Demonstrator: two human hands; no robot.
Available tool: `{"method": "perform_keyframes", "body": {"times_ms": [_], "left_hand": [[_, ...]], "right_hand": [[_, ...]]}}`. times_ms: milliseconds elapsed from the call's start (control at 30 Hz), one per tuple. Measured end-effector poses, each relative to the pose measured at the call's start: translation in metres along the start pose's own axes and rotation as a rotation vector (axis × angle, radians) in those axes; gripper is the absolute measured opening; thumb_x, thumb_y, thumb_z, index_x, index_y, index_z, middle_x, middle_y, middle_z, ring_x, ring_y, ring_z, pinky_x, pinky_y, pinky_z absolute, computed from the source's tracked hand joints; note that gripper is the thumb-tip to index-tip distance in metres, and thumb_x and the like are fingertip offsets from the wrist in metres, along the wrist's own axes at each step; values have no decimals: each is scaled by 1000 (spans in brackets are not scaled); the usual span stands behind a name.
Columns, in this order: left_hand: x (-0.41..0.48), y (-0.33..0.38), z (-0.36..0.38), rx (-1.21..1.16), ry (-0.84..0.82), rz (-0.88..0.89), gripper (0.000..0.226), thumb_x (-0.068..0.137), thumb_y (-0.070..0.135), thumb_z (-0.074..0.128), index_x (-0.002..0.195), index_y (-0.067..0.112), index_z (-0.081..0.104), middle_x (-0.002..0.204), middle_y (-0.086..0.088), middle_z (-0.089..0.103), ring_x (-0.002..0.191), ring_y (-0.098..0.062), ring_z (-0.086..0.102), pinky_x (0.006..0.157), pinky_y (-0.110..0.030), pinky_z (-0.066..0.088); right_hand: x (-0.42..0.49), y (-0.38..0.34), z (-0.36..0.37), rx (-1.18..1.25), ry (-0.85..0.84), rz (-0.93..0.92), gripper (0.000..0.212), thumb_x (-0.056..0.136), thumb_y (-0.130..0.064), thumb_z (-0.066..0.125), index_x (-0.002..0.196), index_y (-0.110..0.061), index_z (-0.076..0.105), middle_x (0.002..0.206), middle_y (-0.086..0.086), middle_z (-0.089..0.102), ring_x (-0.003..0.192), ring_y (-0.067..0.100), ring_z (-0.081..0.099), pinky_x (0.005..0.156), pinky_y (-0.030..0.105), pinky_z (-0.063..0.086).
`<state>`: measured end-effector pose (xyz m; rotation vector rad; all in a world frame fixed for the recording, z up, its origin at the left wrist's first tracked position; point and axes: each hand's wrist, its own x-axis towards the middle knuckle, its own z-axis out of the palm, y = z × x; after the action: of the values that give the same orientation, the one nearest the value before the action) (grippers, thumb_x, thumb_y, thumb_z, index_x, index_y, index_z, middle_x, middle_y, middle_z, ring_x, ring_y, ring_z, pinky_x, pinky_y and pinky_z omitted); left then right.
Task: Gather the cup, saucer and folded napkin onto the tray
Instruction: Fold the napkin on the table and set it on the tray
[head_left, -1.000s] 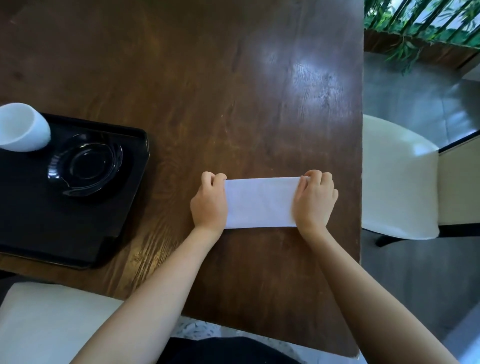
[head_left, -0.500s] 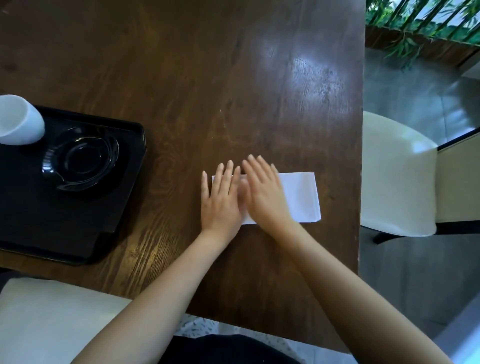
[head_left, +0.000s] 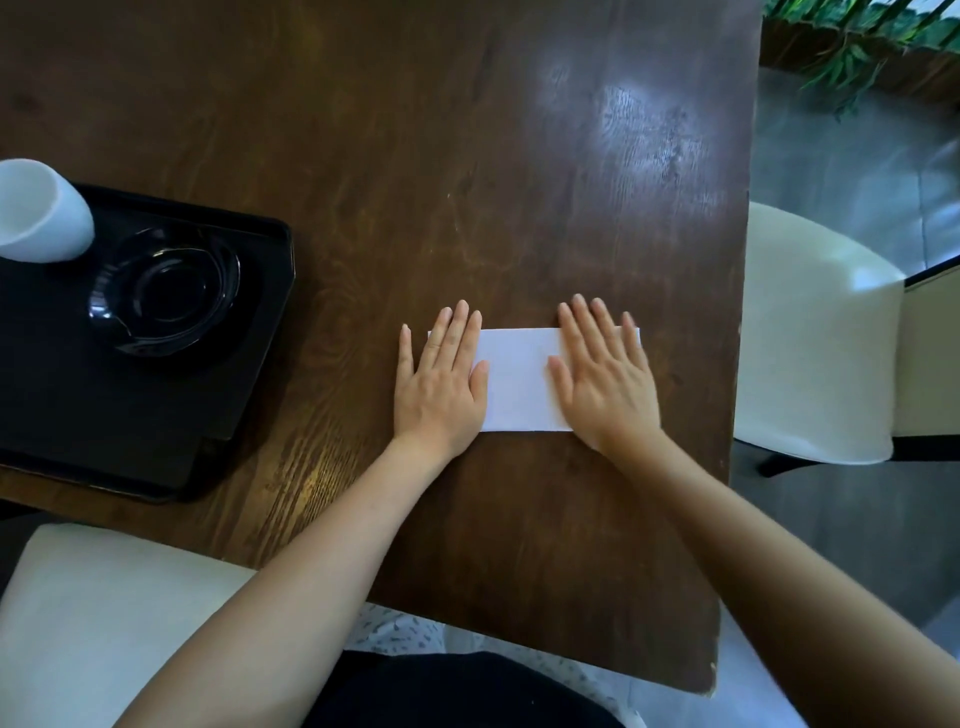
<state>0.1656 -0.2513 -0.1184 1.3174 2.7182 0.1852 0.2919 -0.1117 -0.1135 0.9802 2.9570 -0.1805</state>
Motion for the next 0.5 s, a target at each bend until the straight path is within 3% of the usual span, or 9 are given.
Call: {"method": "perform_keyframes", "body": {"times_ms": [200,333,400,500], "left_hand": [[1,-1,0,61,-28,4,56,97,40,11,148,19,4,159,1,3,146,-14,0,116,-49,-6],[9,27,-10,11,41,-147,57,97,39,13,148,14,8,159,-5,8,146,-20,3,114,-52,-6],[14,68,-15,-59,103,-53,57,95,36,13,147,13,17,157,-7,17,145,-22,12,115,-52,-1],[16,114,-8,-135,49,62,55,97,39,7,148,18,10,158,-3,10,146,-19,2,115,-43,-9]], "right_hand": [[-2,17,-1,-10,-31,-10,59,97,-46,9,149,-18,6,159,0,5,142,12,-12,119,39,-7],[-3,16,-2,11,-19,-8,58,97,-42,9,149,-16,6,159,1,6,146,15,-5,119,39,-6],[-3,17,-3,17,-23,-29,58,97,-40,12,149,-14,5,159,3,6,146,16,-4,119,40,-5],[-5,22,-2,-6,-50,-85,60,98,-44,19,149,-19,-1,159,2,-2,145,17,-12,120,42,-4]]}}
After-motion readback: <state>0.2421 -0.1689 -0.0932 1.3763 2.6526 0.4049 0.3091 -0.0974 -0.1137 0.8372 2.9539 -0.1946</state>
